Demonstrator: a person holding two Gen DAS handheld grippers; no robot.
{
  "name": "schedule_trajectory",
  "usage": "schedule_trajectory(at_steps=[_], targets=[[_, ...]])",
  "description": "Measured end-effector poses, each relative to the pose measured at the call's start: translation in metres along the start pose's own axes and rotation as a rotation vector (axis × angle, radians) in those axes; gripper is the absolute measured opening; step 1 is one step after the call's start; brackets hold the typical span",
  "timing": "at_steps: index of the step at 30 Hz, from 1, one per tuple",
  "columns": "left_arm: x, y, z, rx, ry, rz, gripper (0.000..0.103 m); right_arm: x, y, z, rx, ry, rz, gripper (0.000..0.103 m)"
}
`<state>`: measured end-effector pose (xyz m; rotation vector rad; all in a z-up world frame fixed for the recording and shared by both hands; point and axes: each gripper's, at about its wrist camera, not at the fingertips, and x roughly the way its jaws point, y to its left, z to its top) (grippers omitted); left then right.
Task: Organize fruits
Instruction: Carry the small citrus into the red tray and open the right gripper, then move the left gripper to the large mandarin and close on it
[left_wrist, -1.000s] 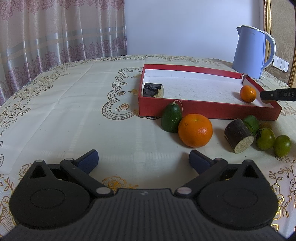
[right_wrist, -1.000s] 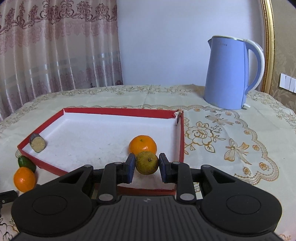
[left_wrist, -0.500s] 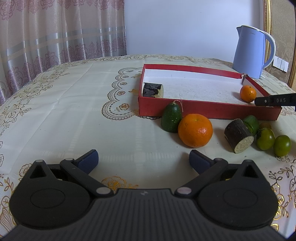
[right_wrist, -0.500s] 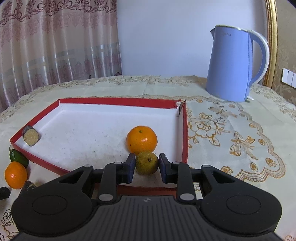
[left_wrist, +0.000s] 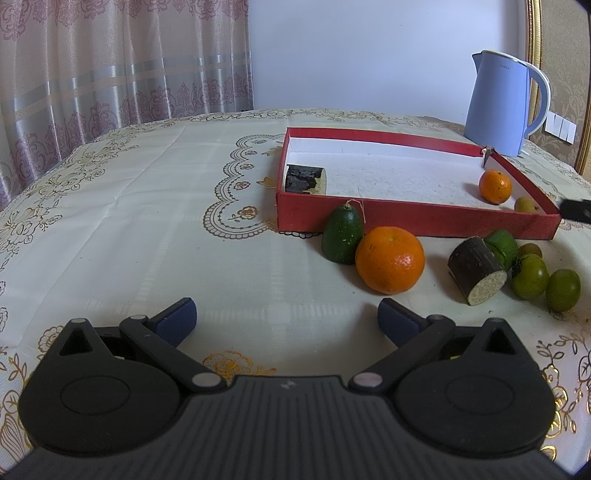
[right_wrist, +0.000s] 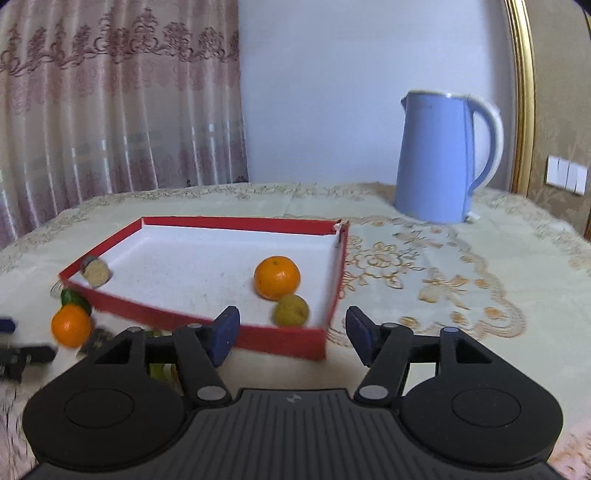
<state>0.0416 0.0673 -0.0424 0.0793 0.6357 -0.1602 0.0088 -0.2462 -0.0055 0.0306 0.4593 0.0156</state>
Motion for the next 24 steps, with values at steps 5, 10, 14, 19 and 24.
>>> schedule_trajectory(at_steps=[5, 10, 14, 19, 24], targets=[[0.0, -0.001, 0.0, 0.0, 0.0, 0.0, 0.103, -0.014, -0.01, -0.016, -0.008, 0.042, -0.019, 0.064], [0.0, 0.0, 0.0, 0.0, 0.0, 0.001, 0.103, -0.005, -0.019, -0.027, 0.026, 0.111, -0.06, 0.066], [0.0, 0.0, 0.0, 0.0, 0.0, 0.0, 0.103, 0.004, -0.024, -0.028, 0.053, 0.157, -0.056, 0.075], [-0.001, -0.004, -0.001, 0.013, -0.012, 0.019, 0.103, 0.006, -0.026, -0.03, 0.066, 0.173, -0.056, 0.092], [-0.003, -0.013, 0.001, -0.003, 0.001, 0.005, 0.103, 0.008, -0.026, -0.031, 0.067, 0.183, -0.037, 0.096]])
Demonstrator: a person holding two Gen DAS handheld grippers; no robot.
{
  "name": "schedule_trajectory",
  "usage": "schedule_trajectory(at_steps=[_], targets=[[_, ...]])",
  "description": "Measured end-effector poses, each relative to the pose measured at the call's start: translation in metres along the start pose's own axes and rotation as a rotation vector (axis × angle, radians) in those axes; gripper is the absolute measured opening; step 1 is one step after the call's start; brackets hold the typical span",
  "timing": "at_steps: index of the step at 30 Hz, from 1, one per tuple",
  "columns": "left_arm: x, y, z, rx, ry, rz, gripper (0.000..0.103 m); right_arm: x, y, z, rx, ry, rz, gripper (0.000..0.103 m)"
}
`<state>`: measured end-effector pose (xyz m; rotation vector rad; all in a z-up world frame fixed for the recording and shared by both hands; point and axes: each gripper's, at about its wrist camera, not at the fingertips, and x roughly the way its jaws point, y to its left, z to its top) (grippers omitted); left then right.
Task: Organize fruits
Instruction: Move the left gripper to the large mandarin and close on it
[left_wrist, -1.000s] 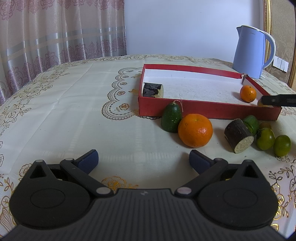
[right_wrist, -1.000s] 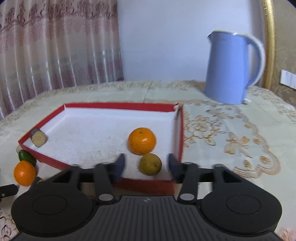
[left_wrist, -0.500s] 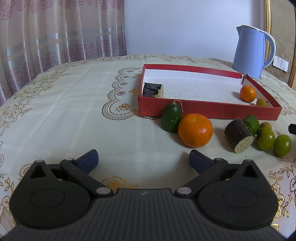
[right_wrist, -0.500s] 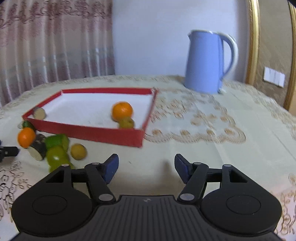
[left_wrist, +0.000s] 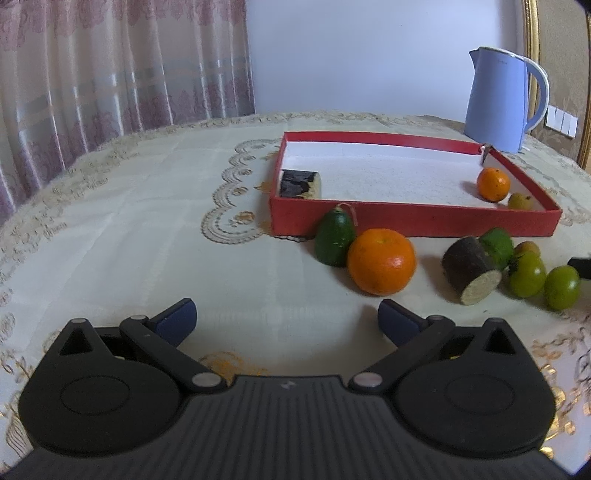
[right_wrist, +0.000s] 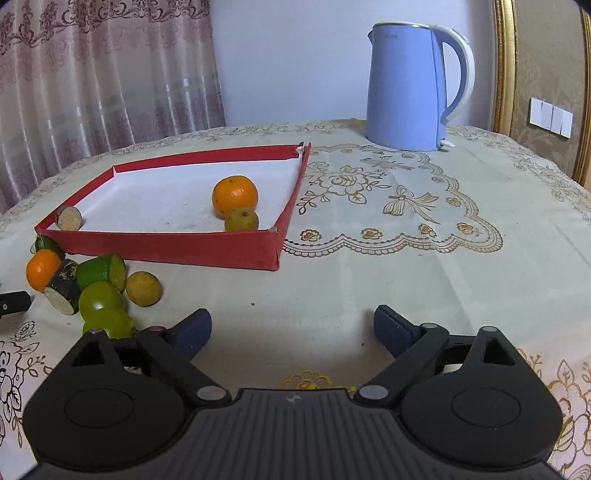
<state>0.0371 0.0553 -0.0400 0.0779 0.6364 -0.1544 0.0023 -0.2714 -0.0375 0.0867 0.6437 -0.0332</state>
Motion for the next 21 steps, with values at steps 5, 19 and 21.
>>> schedule_trajectory(at_steps=[5, 19, 21], targets=[[-0.001, -0.015, 0.011, -0.063, -0.007, -0.028, 0.103, 0.002, 0.003, 0.0, -0.019, 0.008, -0.011, 0.097], [0.017, -0.038, 0.021, -0.053, -0.005, 0.02, 0.082, 0.001, 0.004, 0.0, -0.018, 0.008, -0.01, 0.097], [0.018, -0.038, 0.02, -0.052, -0.007, 0.003, 0.072, 0.001, 0.004, 0.0, -0.018, 0.008, -0.01, 0.097]])
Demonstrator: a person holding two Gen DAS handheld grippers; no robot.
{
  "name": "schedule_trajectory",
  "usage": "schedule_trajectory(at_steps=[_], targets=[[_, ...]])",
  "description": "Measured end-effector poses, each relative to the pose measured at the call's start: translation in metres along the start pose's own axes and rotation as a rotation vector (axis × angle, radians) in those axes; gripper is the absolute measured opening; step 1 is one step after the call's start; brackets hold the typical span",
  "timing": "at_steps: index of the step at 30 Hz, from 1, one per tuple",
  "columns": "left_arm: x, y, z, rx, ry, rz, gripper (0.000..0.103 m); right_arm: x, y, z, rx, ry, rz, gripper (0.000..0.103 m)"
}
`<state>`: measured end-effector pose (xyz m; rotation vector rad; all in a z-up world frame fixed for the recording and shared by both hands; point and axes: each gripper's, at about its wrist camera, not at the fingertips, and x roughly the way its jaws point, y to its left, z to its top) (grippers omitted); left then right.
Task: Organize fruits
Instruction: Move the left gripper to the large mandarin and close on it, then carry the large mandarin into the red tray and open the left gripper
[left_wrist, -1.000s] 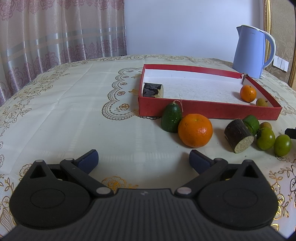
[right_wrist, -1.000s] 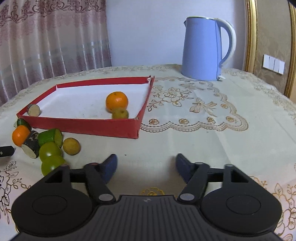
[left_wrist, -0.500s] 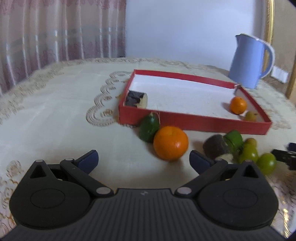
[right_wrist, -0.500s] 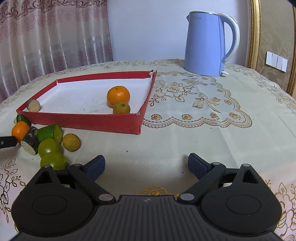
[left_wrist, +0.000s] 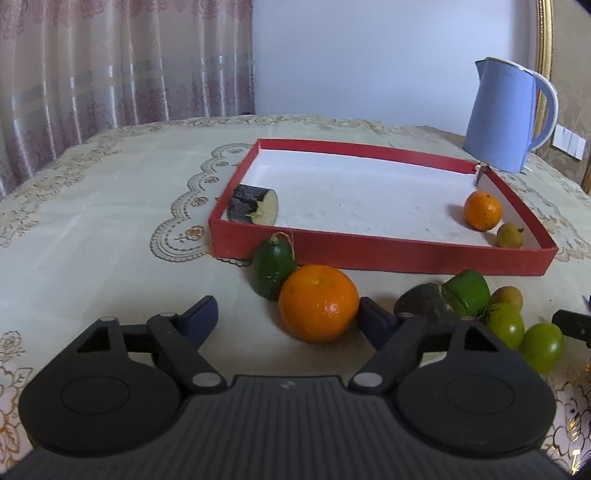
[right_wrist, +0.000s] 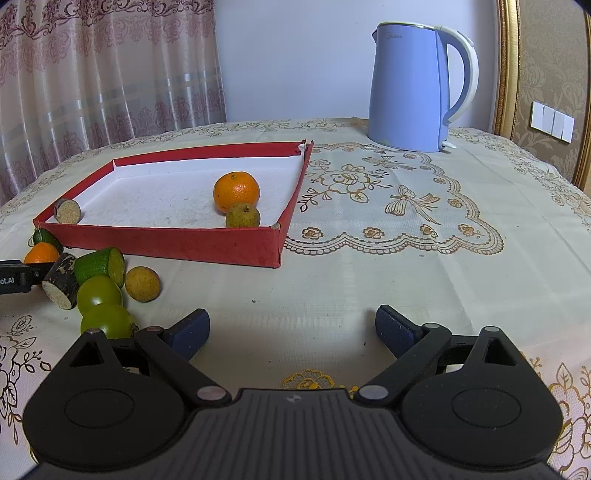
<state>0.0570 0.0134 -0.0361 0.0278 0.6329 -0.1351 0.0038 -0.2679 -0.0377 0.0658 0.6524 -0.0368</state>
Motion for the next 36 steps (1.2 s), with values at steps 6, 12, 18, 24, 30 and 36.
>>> schedule_trajectory(at_steps=[6, 12, 18, 24, 30, 36], targets=[[-0.006, -0.007, -0.003, 0.031, -0.024, -0.059, 0.041, 0.0, 0.0, 0.0, 0.0, 0.0, 0.0, 0.097], [-0.008, -0.005, -0.003, 0.005, -0.022, -0.055, 0.041, 0.0, 0.0, 0.0, 0.0, 0.0, 0.0, 0.097], [-0.018, -0.013, 0.001, 0.028, -0.035, -0.053, 0.041, 0.0, 0.0, 0.0, -0.002, 0.001, -0.002, 0.097], [-0.025, -0.026, 0.02, 0.082, -0.096, -0.069, 0.041, 0.0, 0.0, 0.0, -0.004, 0.001, -0.003, 0.097], [-0.008, -0.033, 0.052, 0.102, -0.13, -0.051, 0.041, 0.0, 0.0, 0.0, -0.006, 0.002, -0.004, 0.097], [0.033, -0.03, 0.078, 0.099, -0.109, -0.003, 0.041, 0.0, 0.001, 0.0, -0.006, 0.002, -0.004, 0.097]])
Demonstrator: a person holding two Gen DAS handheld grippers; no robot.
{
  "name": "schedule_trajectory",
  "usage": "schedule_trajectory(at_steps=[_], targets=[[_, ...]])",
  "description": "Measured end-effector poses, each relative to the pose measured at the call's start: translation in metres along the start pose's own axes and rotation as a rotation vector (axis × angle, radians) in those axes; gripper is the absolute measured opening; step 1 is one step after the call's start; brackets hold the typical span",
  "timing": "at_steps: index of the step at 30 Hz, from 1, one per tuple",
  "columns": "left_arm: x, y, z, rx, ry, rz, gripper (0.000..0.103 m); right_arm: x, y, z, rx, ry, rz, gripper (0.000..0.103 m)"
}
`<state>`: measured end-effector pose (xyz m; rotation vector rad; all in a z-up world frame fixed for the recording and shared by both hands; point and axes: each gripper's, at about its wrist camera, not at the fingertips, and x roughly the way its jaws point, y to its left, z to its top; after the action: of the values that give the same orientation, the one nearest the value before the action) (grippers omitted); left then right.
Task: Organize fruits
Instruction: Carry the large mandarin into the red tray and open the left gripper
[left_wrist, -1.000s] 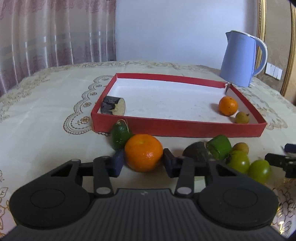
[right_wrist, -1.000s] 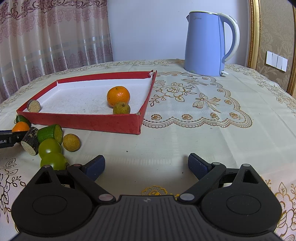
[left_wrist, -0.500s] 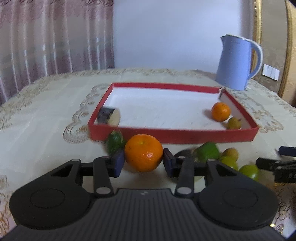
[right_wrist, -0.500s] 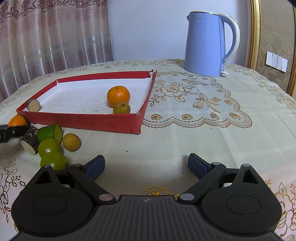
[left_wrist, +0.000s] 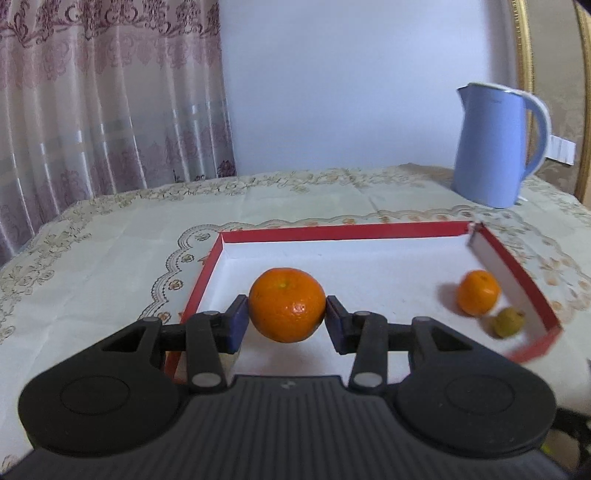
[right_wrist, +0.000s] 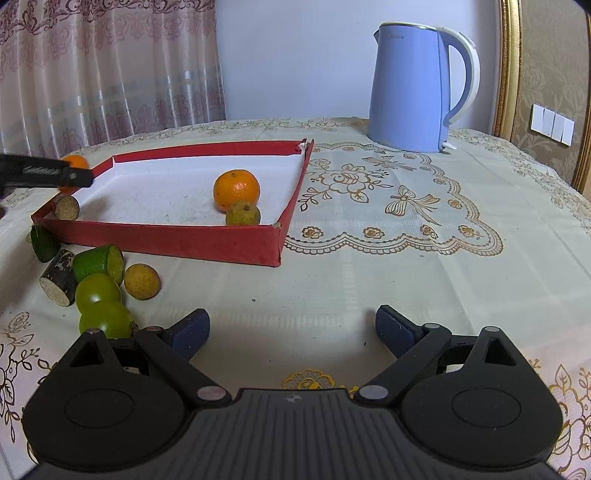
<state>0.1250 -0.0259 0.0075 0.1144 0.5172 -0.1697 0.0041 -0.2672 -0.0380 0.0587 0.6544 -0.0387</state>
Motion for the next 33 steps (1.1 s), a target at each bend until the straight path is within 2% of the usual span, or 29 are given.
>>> schedule_trajectory(at_steps=[12, 20, 22, 24, 27, 33], targets=[[0.063, 0.011, 0.005, -0.029, 0.113, 0.059, 0.041, 0.001, 0.001, 0.0, -0.011, 0.004, -0.004, 0.099], [0.066, 0.006, 0.002, 0.02, 0.103, 0.105, 0.043, 0.001, 0.001, 0.0, -0.011, 0.004, -0.004, 0.099], [0.064, 0.005, 0.0, 0.026, 0.095, 0.113, 0.048, 0.001, 0.001, 0.0, -0.011, 0.004, -0.004, 0.099], [0.061, 0.005, 0.0, 0.027, 0.083, 0.113, 0.063, 0.001, 0.001, 0.0, -0.011, 0.004, -0.004, 0.099], [0.05, 0.004, -0.002, 0.04, 0.041, 0.126, 0.079, 0.001, 0.001, 0.0, -0.011, 0.004, -0.004, 0.099], [0.0, 0.014, -0.016, 0.007, -0.123, 0.195, 0.1, 0.001, 0.001, 0.0, -0.012, 0.004, -0.005, 0.099]])
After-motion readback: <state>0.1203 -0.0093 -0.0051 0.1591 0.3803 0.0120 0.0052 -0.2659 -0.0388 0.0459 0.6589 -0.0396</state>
